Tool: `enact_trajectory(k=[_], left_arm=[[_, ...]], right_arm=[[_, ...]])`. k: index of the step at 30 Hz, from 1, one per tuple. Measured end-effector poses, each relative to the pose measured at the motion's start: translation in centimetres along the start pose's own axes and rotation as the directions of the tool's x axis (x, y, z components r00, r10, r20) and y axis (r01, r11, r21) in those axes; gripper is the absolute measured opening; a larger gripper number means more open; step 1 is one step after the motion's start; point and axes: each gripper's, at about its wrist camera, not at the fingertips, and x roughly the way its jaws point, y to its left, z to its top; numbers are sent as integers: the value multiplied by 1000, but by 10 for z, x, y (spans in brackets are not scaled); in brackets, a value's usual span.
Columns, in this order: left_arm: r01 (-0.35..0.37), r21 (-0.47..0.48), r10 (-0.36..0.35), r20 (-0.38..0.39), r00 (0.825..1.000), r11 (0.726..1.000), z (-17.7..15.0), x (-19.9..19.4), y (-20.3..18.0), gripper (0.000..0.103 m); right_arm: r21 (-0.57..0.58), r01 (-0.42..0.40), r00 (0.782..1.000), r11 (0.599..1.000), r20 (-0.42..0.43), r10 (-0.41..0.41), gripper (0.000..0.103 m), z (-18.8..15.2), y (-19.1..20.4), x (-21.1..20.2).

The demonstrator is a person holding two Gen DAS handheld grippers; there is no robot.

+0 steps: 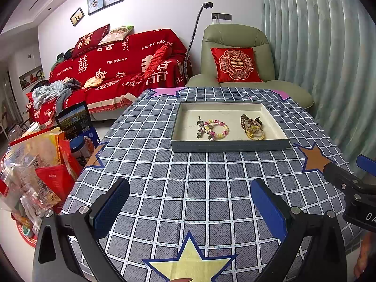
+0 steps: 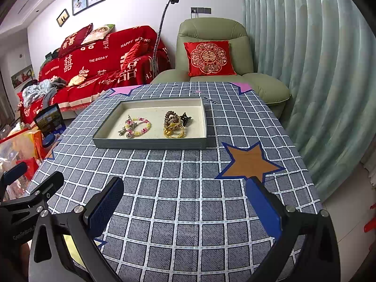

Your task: Organize jewelry

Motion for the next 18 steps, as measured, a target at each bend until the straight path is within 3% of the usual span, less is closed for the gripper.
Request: enact_trajectory(k=[18], left_arm=[[-3, -1, 3, 1, 1000, 1000, 0, 0, 1, 103]], right_arm=[[1, 0, 1000, 1000, -1, 0, 103, 0, -1, -2]])
